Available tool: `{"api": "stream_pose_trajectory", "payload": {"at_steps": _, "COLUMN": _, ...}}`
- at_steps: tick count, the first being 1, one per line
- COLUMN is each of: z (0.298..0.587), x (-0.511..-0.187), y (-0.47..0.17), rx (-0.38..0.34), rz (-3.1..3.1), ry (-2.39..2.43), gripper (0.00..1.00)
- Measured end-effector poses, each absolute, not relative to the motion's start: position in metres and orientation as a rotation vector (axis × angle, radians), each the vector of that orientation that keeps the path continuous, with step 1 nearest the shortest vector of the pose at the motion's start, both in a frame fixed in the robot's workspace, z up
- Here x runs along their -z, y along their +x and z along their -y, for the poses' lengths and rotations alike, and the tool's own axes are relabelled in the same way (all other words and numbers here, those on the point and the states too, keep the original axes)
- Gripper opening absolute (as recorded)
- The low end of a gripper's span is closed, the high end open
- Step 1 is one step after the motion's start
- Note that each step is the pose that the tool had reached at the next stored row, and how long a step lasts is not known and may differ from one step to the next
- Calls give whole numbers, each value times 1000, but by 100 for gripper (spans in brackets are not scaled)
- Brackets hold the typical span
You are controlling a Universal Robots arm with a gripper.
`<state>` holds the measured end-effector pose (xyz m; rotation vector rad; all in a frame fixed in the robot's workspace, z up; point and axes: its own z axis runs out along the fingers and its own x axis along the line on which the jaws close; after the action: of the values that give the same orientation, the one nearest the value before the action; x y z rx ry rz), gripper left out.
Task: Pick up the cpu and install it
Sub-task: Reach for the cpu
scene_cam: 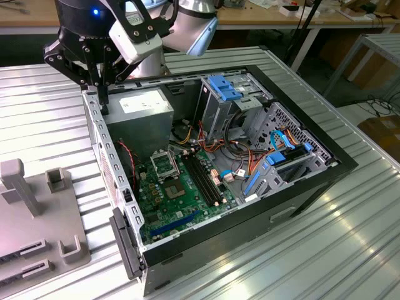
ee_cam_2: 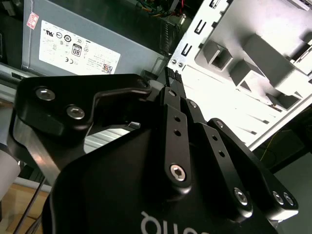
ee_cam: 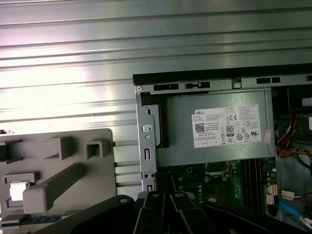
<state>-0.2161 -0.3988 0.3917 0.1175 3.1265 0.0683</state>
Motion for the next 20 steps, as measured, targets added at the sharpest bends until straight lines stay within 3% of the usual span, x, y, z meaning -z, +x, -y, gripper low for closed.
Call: {"api": "stream_pose_trajectory", "payload": {"at_steps": 20, "z": 399, "x": -391, "y": -225, "rx": -68, "rz": -3129, "ry": 118, "gripper": 11}}
